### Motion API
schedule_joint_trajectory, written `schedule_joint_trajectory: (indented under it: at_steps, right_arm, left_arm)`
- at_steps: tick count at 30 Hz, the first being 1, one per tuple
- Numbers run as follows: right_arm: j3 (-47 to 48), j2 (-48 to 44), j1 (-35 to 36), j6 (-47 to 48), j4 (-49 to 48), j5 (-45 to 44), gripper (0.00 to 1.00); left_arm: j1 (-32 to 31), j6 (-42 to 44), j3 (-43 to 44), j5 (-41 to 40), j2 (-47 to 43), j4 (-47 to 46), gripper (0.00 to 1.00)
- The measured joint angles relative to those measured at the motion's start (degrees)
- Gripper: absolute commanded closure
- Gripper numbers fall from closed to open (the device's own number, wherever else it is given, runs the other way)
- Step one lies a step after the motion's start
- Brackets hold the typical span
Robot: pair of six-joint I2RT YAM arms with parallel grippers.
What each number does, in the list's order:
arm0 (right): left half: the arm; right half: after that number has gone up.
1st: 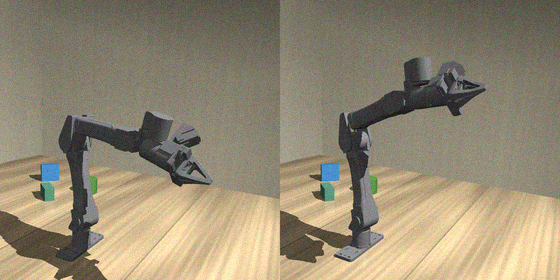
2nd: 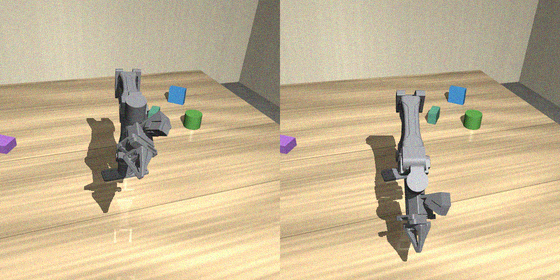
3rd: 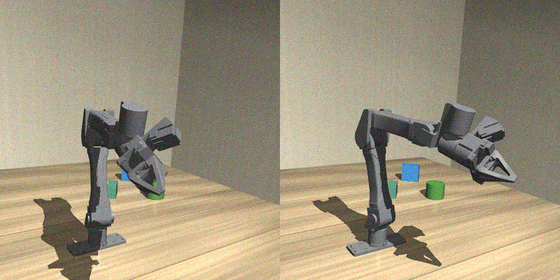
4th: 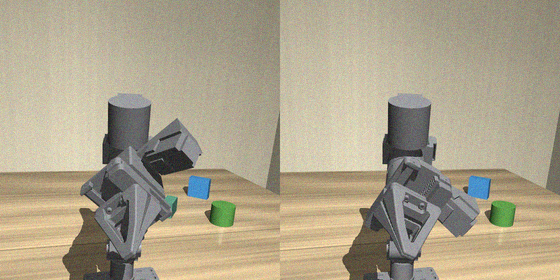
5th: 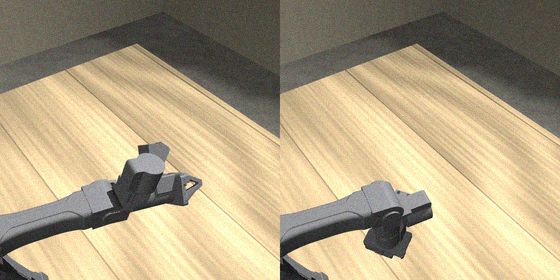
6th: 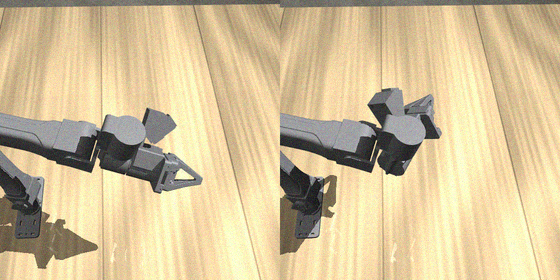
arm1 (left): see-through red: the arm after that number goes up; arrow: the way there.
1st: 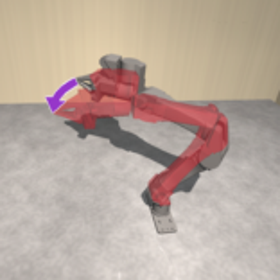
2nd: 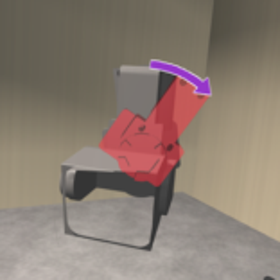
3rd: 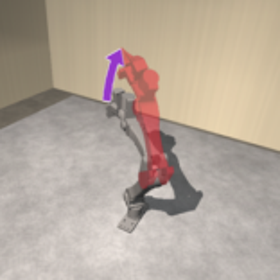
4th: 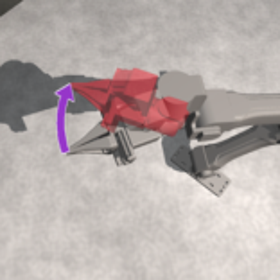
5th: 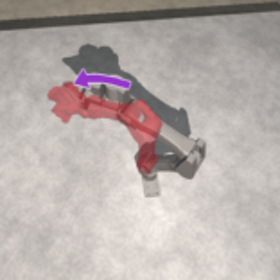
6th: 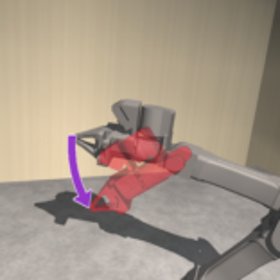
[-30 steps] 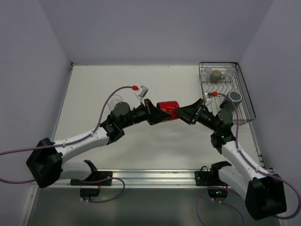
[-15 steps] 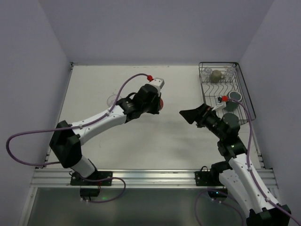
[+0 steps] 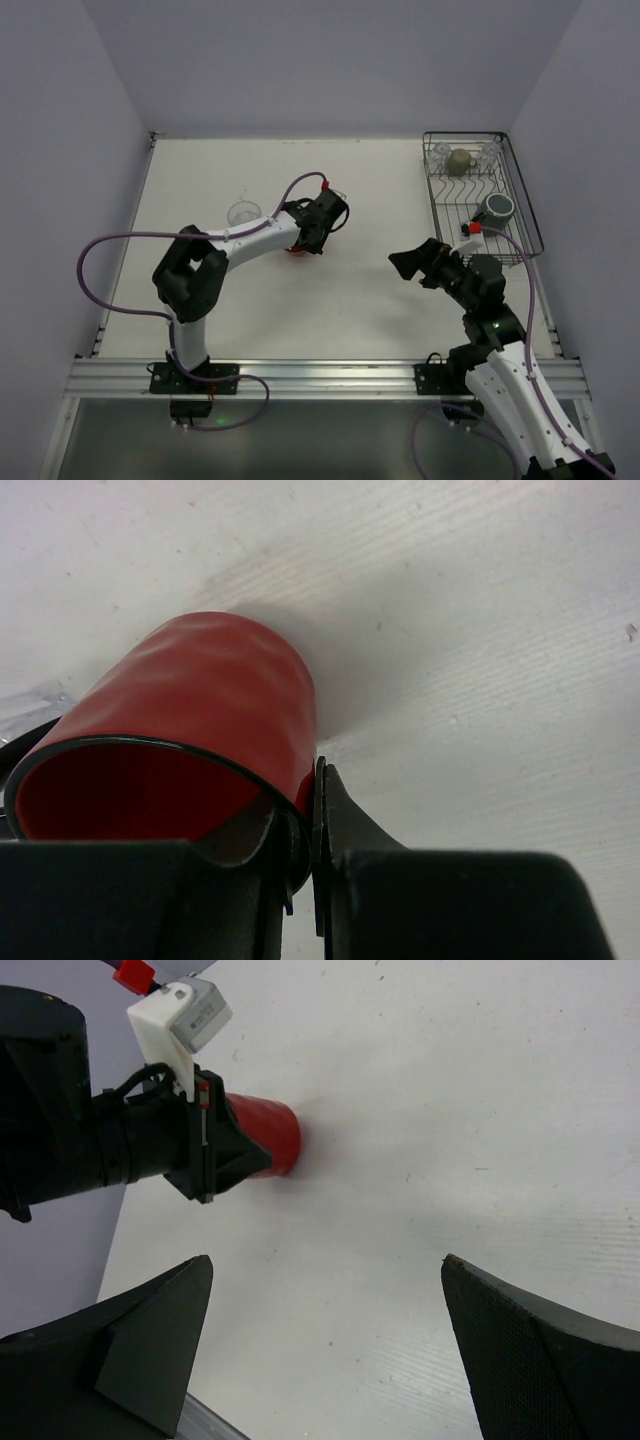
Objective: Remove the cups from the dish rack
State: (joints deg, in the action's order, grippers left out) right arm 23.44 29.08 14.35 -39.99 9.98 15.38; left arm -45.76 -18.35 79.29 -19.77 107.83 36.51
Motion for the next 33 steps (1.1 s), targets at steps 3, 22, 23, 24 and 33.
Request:
schedule_joint_trajectory:
  at_steps: [3,22,23,24,33]
  right_arm:
    - [-0.37,-0.72,0.00,0.57,0.87,-0.96,0.01]
    - [10.34,4.50,-0.24,4.31,10.05,-13.05,0.09]
    - [11.65,5.70,-0.50,4.61,10.23,-13.86,0.13]
    - [13.20,7.37,-0.72,4.90,10.21,-15.04,0.13]
    - [26.71,25.51,-14.45,9.44,10.58,-26.05,0.01]
  left_arm:
    - [1.64,0.59,1.22,-0.11,0.61,-0.04,0.90]
    - [1.79,2.95,3.06,-0.90,-8.39,-0.66,0.09]
    - [1.42,2.97,1.05,0.46,-14.93,-3.19,0.05]
    - [1.01,2.97,0.63,0.96,-16.92,-3.72,0.03]
    - [-0.98,3.26,-13.94,17.66,-60.41,-24.59,0.00]
